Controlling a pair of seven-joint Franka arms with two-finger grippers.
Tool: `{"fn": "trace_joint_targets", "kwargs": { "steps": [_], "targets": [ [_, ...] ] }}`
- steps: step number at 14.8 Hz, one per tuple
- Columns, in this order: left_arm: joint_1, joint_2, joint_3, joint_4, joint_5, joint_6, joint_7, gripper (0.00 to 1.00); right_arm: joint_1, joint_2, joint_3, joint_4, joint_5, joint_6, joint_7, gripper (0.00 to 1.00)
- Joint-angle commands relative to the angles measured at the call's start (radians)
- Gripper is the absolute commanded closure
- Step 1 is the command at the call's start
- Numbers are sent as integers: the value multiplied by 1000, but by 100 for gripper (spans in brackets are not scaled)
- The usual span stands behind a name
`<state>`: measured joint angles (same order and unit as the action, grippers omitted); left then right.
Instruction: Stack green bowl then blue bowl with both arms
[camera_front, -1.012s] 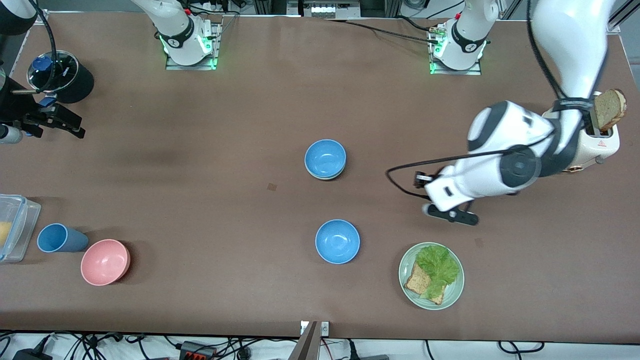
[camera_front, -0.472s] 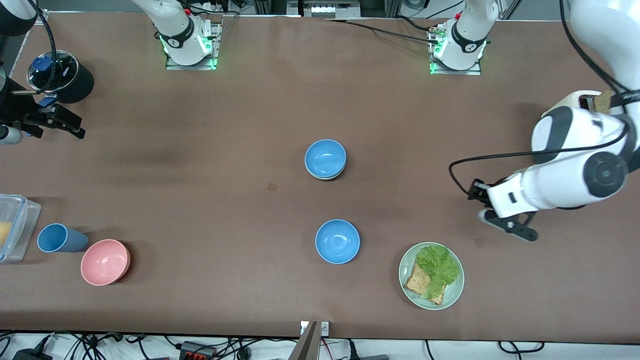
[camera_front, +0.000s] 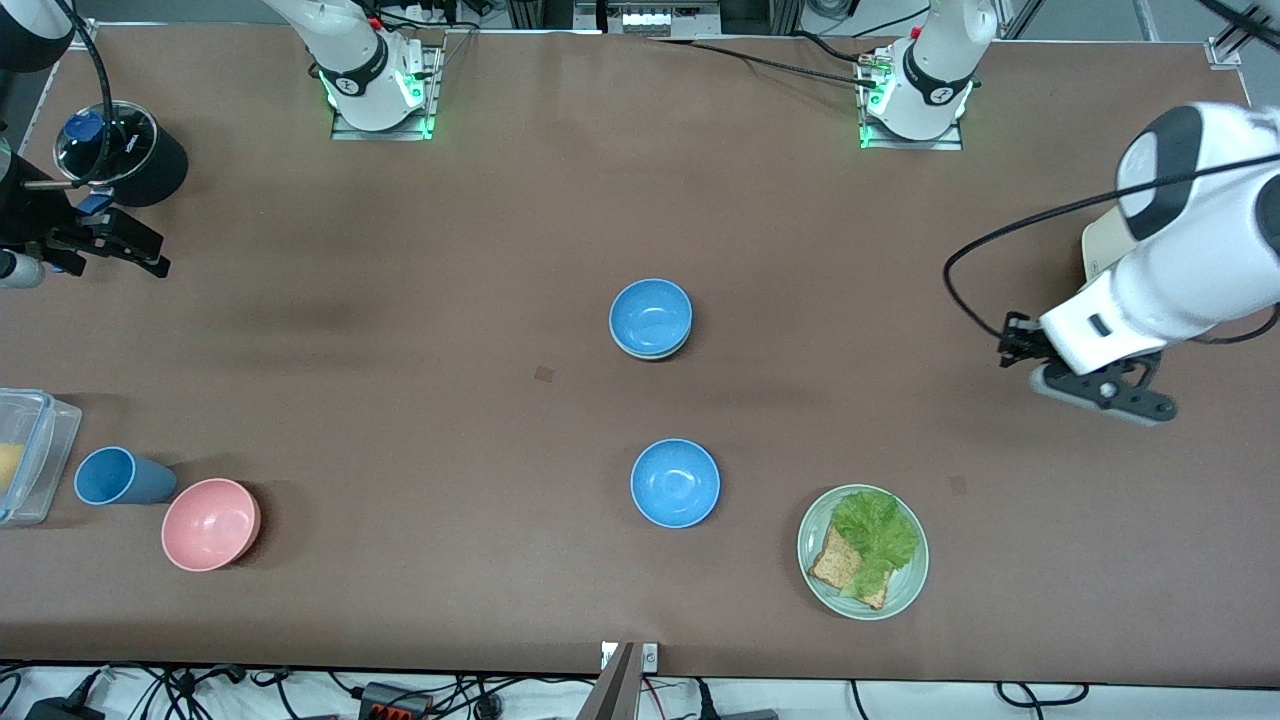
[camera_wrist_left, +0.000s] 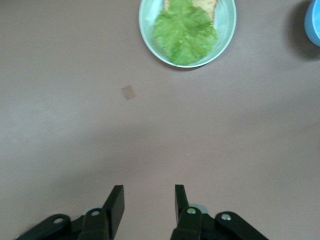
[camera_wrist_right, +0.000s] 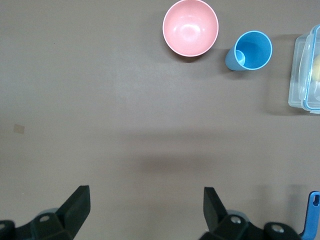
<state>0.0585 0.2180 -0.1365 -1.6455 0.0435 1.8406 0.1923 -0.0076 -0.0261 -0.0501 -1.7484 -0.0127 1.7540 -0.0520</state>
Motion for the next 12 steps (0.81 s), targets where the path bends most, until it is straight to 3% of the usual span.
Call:
{"fn": "trace_joint_targets", "kwargs": {
  "steps": [1,3,6,8,12],
  "targets": [
    [50,-58,24,-31,-55,-15,26,0,-17,-20,21,-13,-1,-36,-11,0],
    [47,-106,37,-30,-68,-31,21,0,-15,-20,21,-6,0,-39,0,0],
    [47,-111,54,-28,-60,-49,27,0,-14,-17,21,-6,2,-41,1,0],
    [43,-106,69,21,-71,-162,33,0,-14,-17,21,-5,2,-44,-2,0],
    [41,-78,57,55,-71,-170,19,0,-14,-15,22,3,0,-48,-5,0]
  ]
}}
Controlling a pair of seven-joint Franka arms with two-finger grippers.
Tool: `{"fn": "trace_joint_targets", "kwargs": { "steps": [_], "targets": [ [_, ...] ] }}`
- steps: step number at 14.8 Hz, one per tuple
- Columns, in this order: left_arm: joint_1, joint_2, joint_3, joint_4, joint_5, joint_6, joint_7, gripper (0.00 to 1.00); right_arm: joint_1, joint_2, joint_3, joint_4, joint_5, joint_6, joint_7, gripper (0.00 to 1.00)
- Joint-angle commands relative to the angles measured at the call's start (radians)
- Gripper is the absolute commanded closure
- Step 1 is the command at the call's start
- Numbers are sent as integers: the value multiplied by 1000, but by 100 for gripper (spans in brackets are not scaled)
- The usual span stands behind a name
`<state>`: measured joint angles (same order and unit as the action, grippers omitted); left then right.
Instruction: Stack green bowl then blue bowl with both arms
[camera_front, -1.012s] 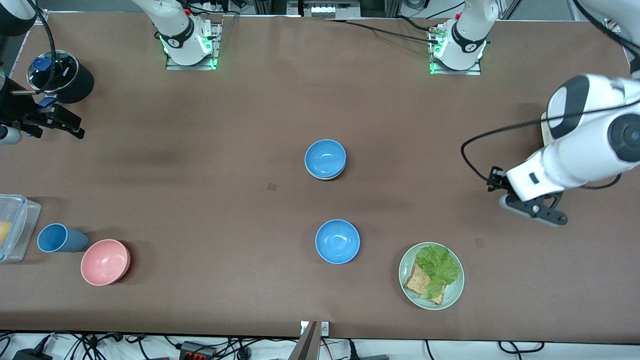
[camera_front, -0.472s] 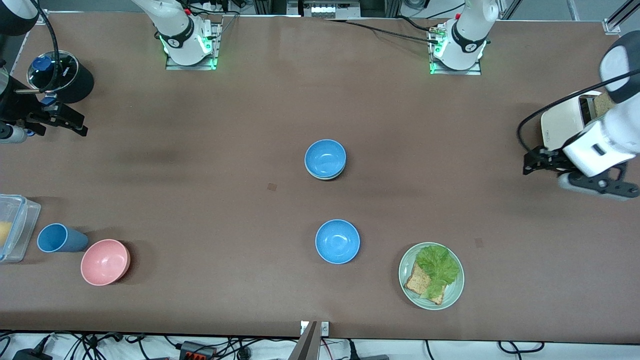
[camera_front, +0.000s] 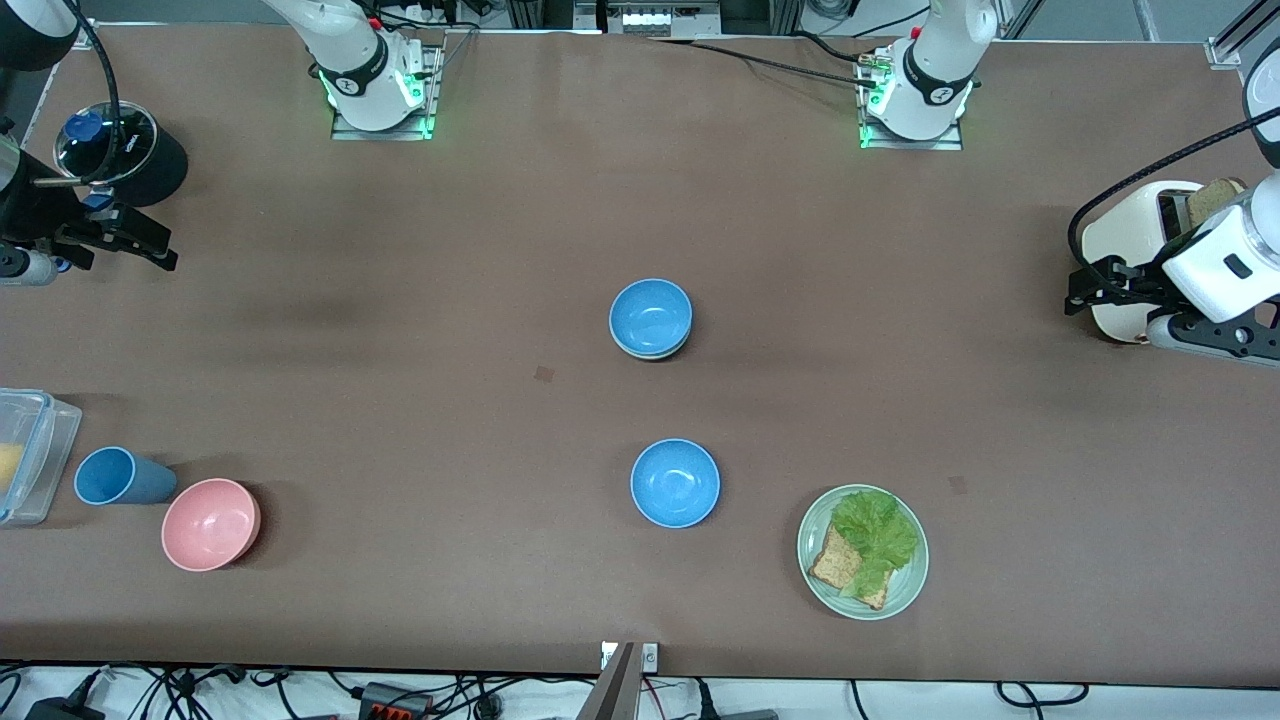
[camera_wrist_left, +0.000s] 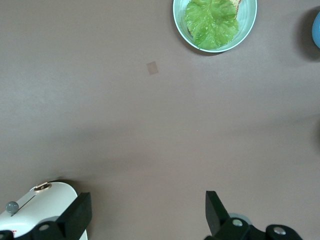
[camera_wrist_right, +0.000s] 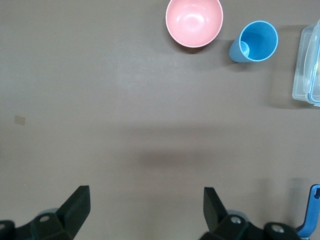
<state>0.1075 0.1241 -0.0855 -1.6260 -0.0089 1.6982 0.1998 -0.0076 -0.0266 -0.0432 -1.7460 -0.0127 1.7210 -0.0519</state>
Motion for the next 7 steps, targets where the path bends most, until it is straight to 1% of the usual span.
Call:
{"fn": "trace_joint_targets", "kwargs": {
  "steps": [1,5,7],
  "targets": [
    [-8,16,6,37,-19,-28,12,0,-14,-16,16,0,0,-17,-5,0],
    [-11,12,-7,37,-20,-34,-2,0,-14,-13,17,0,0,-15,-2,0],
    [-12,9,-13,37,-19,-35,-128,0,-14,-13,17,0,0,-15,-2,0]
  ]
}}
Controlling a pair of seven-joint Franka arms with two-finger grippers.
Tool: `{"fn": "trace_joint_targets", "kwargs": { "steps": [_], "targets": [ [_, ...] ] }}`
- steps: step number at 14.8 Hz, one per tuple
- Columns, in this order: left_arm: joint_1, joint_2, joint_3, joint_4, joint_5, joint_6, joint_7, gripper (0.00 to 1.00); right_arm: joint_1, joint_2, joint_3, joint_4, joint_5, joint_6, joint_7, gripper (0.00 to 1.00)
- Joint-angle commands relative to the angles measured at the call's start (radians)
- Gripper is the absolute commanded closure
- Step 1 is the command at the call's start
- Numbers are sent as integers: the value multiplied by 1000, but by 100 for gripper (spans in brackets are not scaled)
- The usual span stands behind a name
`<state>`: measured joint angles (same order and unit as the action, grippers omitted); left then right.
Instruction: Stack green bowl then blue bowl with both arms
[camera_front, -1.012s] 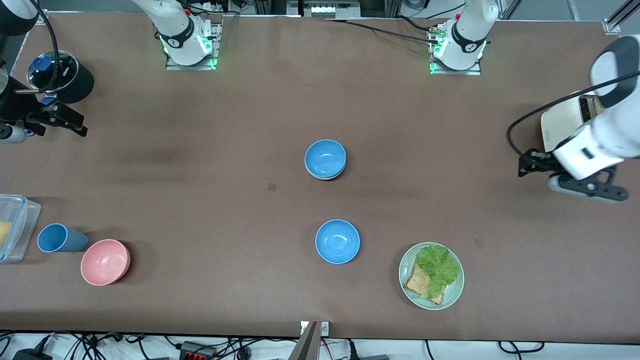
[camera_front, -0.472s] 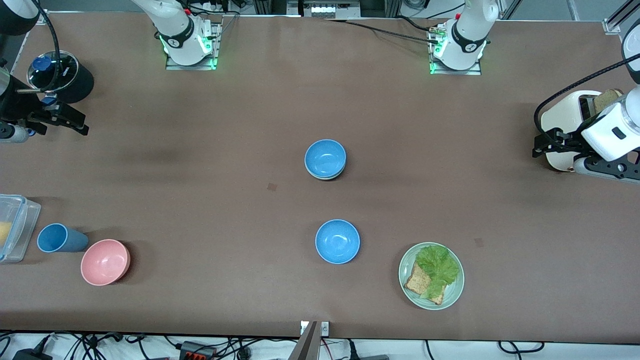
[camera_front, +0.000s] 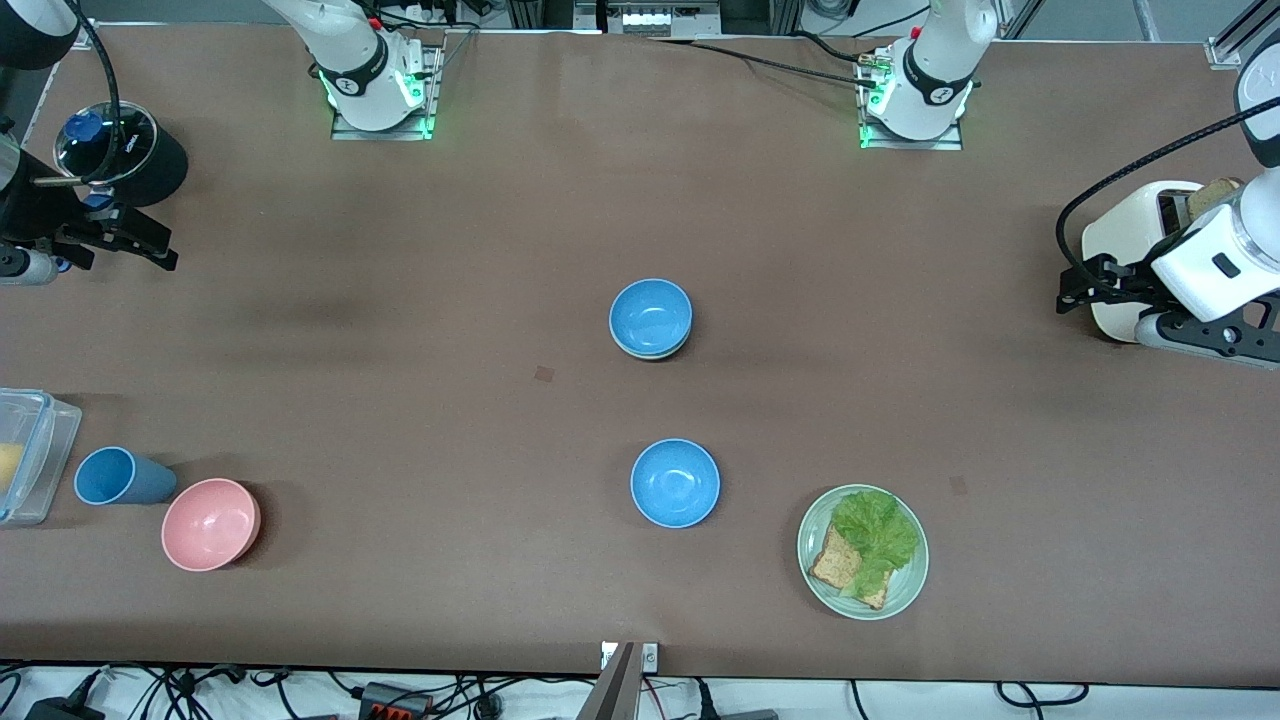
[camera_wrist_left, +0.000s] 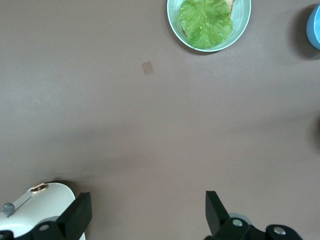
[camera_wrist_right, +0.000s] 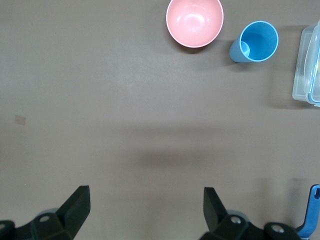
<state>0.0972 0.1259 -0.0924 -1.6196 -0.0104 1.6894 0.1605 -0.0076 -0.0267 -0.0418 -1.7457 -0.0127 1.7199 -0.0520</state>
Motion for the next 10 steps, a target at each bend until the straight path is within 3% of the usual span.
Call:
{"fn": "trace_joint_targets", "kwargs": {
  "steps": [1,10],
  "targets": [
    [-1,8,-15,30,-17,-30,-161,0,-14,-13,14,0,0,-14,-2,0],
    [1,12,-18,29,-17,-36,-188,0,-15,-13,14,0,0,-16,0,0]
  ]
}}
